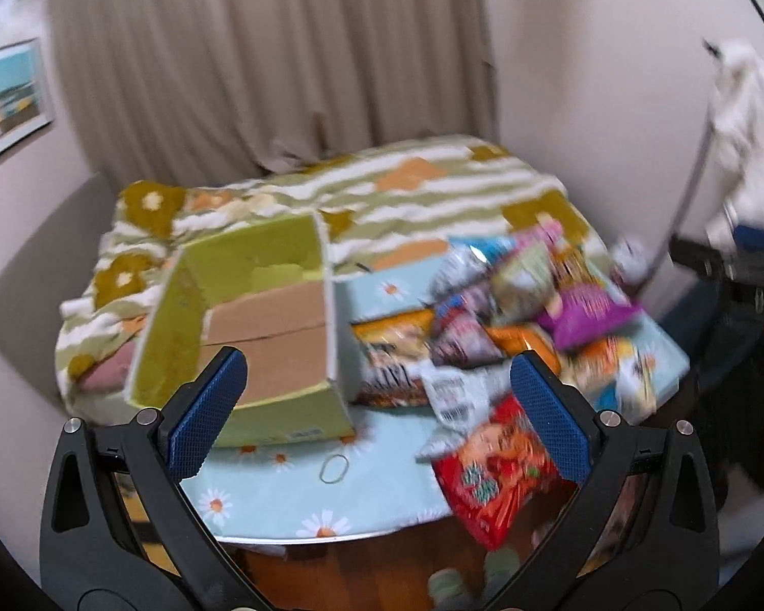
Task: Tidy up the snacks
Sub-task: 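Grasp the red chip bag with the left tool while the right grasps the cheese snack bag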
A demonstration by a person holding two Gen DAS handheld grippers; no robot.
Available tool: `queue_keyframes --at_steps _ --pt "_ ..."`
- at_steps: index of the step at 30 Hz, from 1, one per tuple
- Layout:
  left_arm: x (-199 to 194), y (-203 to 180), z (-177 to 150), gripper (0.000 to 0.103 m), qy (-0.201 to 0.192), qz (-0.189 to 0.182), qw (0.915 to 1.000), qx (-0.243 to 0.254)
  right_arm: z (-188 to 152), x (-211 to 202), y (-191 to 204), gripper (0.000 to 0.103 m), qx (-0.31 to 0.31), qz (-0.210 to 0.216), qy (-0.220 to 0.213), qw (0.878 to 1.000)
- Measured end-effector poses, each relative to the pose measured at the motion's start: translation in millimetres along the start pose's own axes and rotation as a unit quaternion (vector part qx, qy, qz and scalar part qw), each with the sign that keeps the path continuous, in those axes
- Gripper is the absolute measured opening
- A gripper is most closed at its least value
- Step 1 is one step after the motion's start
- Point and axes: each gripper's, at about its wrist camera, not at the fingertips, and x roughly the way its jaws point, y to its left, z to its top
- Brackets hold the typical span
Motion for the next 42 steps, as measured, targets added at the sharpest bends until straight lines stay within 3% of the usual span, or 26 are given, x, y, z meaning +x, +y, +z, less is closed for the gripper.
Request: queue_keyframes --at_steps 4,9,18,25,30,34,42 --pt "21 -19 -21 0.103 0.031 -0.051 0.9963 0.061 -17 15 -11 0.103 0.003 0.002 0.025 1.0" --pt "42 -58 -53 0.103 0.045 -0.098 0.9817 0.157 -40 42 -19 0.103 -0.008 0.016 0.065 0.998" --pt "83 -108 -96 0.103 0.061 -0.11 0.9657 0.227 -73 91 -27 0.103 -0.057 0.059 0.117 0.99" --pt "111 -117 -109 0.103 0.089 -0.085 0.9665 0.226 -83 126 -20 0.103 -0.125 0.084 0.148 0.978" --pt "122 -109 -108 0.092 0.107 -0.098 0.9704 0.193 -81 140 -22 0.103 -0.141 0.107 0.158 0.971" --pt "128 -111 -108 0.075 0.114 -0.091 0.9693 0.198 -81 155 -22 0.103 -0.156 0.131 0.181 0.962" --pt "131 -101 -105 0.059 0.132 -0.092 0.9711 0.176 -87 172 -25 0.103 -0.161 0.145 0.205 0.955"
